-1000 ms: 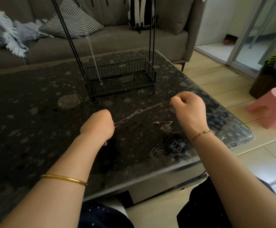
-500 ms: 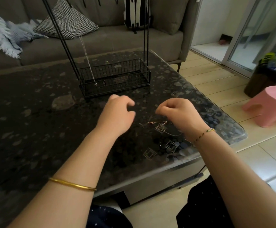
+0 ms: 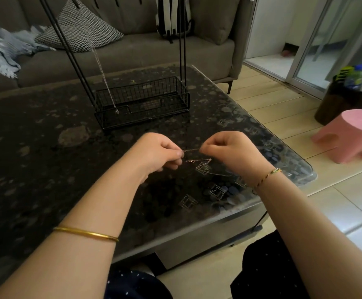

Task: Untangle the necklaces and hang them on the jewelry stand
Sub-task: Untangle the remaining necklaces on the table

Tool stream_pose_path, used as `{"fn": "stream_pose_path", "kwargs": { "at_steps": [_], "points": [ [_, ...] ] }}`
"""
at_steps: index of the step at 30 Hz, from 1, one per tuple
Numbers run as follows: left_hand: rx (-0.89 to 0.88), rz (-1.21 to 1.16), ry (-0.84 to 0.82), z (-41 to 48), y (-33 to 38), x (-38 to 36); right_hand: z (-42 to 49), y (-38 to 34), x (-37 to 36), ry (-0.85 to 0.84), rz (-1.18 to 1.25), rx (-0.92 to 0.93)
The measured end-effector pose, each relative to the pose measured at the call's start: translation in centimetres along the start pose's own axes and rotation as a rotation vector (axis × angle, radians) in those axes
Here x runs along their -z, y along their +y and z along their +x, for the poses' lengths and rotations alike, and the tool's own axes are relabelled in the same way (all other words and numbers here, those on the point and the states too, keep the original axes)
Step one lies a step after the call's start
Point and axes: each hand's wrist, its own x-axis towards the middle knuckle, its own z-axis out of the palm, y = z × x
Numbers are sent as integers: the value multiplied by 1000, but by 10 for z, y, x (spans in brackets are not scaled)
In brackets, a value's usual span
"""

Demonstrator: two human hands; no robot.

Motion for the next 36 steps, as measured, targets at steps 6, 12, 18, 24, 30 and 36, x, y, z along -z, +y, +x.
{"fn": "stream_pose_path", "kwargs": {
  "at_steps": [6, 12, 18, 24, 30, 36],
  "points": [
    [-5, 44, 103, -2, -5, 7, -3, 3, -5, -195, -142, -67],
    [50, 146, 87, -3, -1, 8, -8, -4, -5, -254, -525, 127],
    [41, 203, 93, -7, 0, 7, 3, -4, -2, -99, -716, 115],
    [26, 231, 75, -6, -1, 8, 16, -1, -18, -27, -773, 173],
    [20, 252, 48, -4, -4, 11, 24, -9, -30, -136, -831, 167],
    [-3, 241, 79, -5, -7, 16, 26, -5, -40, -50, -921, 179]
  ]
}}
